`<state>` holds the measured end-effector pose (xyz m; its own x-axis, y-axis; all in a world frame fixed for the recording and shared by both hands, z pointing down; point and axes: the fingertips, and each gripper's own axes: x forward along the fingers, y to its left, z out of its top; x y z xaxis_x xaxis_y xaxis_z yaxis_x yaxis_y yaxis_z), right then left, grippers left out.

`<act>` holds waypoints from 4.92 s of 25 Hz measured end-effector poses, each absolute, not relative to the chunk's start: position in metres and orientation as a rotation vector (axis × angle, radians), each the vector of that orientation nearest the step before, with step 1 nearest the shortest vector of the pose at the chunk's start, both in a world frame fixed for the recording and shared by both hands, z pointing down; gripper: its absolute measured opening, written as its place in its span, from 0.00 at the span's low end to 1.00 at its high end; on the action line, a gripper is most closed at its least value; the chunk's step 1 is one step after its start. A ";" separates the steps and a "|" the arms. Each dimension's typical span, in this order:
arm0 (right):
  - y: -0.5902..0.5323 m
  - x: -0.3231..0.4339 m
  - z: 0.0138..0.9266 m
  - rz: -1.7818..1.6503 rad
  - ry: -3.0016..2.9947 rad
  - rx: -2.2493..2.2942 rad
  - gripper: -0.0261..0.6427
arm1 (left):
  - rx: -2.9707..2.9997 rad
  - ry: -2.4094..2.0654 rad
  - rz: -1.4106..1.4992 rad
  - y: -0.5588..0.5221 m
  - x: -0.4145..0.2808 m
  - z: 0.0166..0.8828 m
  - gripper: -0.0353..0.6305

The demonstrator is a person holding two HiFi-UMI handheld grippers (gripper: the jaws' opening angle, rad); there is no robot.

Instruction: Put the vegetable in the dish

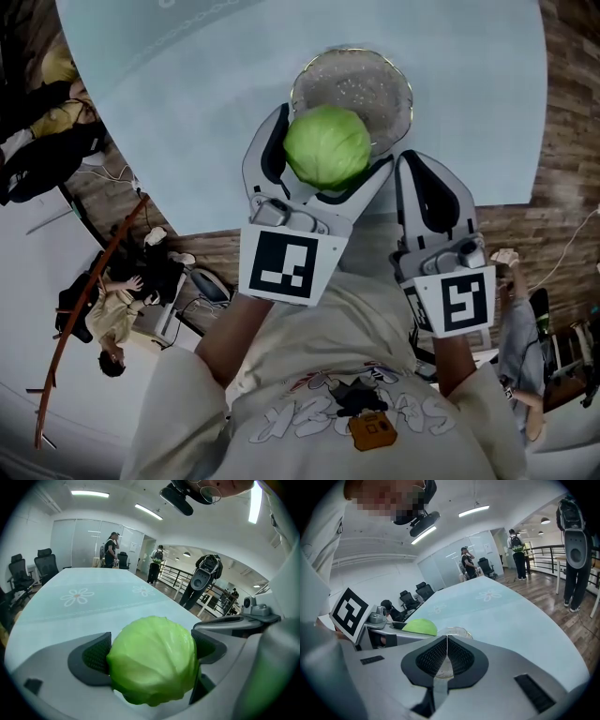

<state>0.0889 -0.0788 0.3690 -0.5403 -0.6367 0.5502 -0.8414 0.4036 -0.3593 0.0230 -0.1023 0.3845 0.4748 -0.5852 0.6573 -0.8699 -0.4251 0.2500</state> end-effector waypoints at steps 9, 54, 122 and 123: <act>-0.087 0.096 0.386 0.922 -2.312 1.285 0.07 | 2.154 -1.217 0.706 -0.114 0.032 0.405 0.86; -0.084 0.117 0.397 0.978 -2.282 1.311 0.07 | 2.243 -1.263 0.908 -0.124 0.049 0.426 0.85; -0.005 0.023 0.223 0.520 -2.430 1.473 0.07 | 2.395 -1.385 0.587 0.006 -0.080 0.221 0.06; -0.003 0.020 0.219 0.505 -2.438 1.465 0.07 | 2.399 -1.389 0.581 0.009 -0.082 0.217 0.06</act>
